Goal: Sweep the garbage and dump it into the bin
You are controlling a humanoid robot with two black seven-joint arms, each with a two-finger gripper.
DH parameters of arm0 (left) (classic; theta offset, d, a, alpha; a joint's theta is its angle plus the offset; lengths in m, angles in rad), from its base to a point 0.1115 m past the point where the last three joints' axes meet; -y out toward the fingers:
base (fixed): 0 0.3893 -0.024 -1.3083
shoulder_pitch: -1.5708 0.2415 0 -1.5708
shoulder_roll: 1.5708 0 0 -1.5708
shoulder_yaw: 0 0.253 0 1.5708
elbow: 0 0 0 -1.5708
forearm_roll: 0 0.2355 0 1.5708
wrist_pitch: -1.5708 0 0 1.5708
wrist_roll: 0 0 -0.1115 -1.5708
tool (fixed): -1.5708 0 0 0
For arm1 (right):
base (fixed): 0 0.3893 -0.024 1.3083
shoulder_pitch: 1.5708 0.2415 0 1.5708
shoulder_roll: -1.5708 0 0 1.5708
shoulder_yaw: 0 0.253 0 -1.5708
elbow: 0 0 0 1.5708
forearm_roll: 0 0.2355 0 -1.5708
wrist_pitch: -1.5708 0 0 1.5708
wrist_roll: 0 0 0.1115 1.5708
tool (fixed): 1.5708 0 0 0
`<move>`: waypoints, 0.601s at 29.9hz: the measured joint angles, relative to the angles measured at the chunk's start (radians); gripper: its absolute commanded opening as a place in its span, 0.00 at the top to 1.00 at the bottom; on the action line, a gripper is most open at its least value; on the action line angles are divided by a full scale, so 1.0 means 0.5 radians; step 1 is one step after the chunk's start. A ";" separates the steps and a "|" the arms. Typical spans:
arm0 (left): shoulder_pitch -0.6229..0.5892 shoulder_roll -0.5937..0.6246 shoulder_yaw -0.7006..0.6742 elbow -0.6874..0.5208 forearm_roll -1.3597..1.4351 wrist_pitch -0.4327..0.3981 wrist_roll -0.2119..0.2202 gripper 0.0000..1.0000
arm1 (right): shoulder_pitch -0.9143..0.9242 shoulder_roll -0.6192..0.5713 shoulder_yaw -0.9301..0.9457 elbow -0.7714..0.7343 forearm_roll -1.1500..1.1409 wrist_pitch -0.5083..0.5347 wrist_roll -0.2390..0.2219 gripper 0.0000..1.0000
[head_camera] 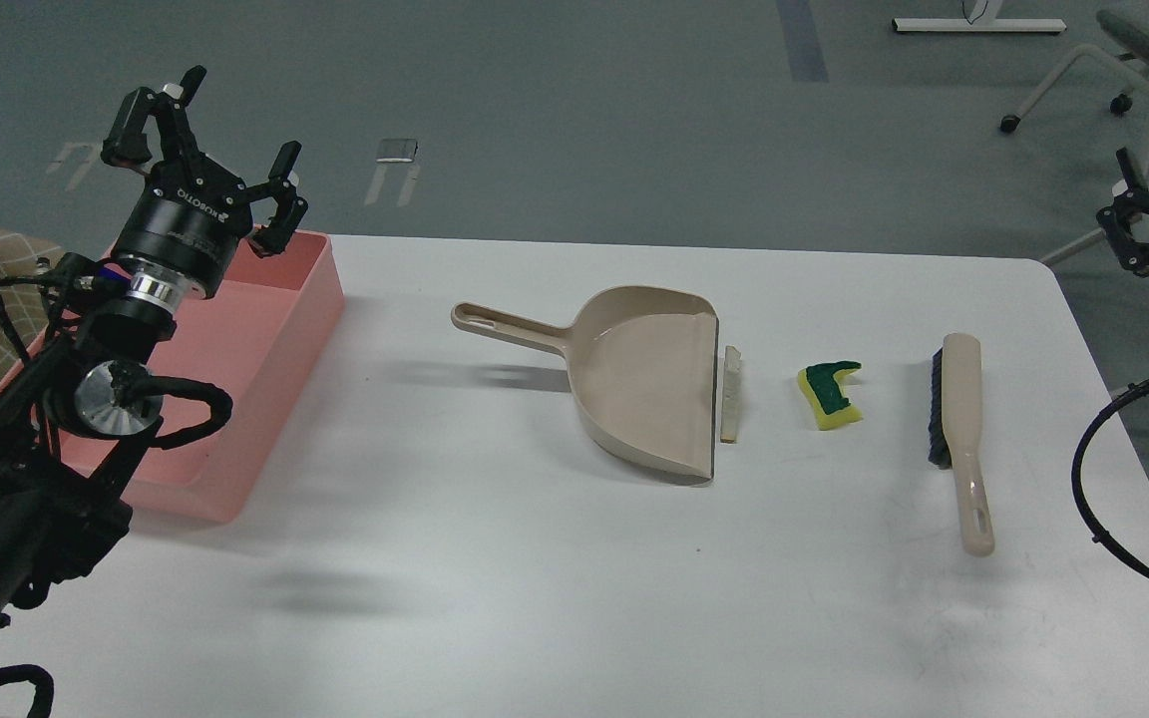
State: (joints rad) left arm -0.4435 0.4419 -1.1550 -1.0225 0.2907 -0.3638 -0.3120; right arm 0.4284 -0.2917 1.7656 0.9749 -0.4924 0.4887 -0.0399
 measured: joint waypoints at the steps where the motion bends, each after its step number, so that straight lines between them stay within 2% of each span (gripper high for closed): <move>1: 0.000 -0.001 0.000 -0.001 0.001 0.001 0.000 0.02 | 0.000 0.000 0.000 0.000 0.000 0.000 0.000 0.00; 18: -0.034 0.003 0.004 0.006 -0.001 0.039 -0.003 0.02 | 0.005 0.001 0.000 0.014 0.003 0.000 0.000 0.00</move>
State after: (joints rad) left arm -0.4604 0.4432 -1.1528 -1.0195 0.2901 -0.3441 -0.3137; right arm 0.4309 -0.2915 1.7655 0.9817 -0.4910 0.4887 -0.0399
